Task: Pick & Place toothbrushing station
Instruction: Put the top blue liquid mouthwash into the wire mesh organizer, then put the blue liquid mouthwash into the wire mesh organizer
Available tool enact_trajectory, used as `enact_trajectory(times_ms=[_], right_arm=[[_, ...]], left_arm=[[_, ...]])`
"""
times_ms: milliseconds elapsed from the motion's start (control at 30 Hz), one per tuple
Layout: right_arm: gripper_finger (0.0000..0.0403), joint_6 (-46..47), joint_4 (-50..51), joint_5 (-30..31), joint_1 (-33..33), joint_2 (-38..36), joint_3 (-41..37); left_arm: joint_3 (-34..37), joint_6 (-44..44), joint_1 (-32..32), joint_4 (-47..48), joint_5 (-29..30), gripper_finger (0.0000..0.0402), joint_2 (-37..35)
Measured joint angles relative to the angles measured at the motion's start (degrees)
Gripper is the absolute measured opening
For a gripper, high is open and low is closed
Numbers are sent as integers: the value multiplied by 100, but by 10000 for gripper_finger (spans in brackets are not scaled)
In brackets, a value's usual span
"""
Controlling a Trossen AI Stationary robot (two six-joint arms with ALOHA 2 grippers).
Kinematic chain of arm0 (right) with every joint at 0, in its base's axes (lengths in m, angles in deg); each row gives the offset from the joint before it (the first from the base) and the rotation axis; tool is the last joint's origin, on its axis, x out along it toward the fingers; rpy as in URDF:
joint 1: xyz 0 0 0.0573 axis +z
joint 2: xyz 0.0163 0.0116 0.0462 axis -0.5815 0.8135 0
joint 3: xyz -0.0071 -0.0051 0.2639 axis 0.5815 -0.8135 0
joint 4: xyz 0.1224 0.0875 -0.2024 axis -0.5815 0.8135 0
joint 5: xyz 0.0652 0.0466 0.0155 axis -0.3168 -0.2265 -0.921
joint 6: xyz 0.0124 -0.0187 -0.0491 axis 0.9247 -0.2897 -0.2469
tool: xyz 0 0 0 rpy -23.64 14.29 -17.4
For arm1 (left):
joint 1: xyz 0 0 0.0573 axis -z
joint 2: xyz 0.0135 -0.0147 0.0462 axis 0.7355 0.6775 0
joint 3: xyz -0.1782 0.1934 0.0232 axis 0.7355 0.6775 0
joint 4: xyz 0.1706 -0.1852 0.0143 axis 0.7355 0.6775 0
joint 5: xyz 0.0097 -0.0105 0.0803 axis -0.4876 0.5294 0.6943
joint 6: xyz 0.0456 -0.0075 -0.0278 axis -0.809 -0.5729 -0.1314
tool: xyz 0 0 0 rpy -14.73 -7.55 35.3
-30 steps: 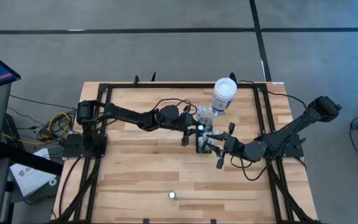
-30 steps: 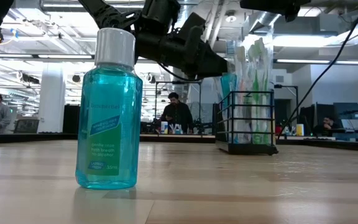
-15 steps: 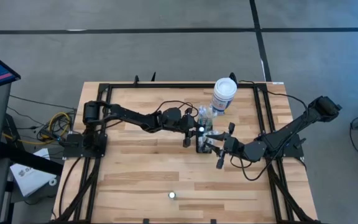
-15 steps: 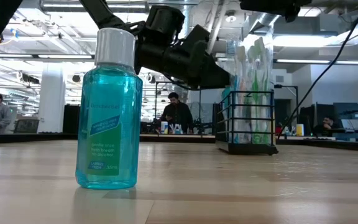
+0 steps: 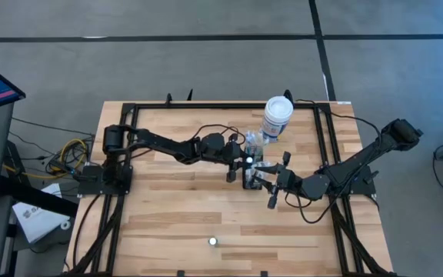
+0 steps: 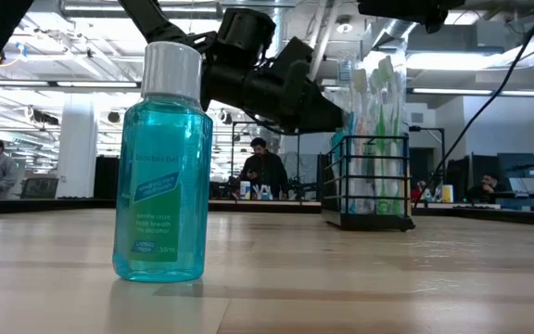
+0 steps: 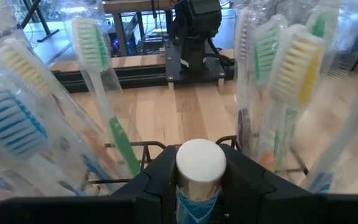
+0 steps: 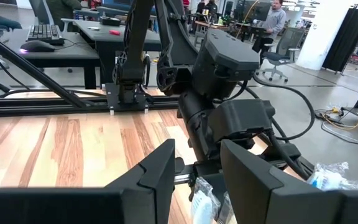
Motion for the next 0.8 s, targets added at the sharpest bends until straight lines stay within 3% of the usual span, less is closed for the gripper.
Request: enact_trajectory(times_ms=[300, 567, 800], right_arm=[[120, 0, 0, 0, 0, 0, 0], [120, 0, 11, -2, -2, 0, 0], [120, 0, 17, -1, -1, 0, 0]], left_arm=[[-1, 141, 7, 12, -2, 91, 271], [-1, 143, 7, -31, -2, 121, 260], [-1, 143, 33, -79, -4, 110, 256]])
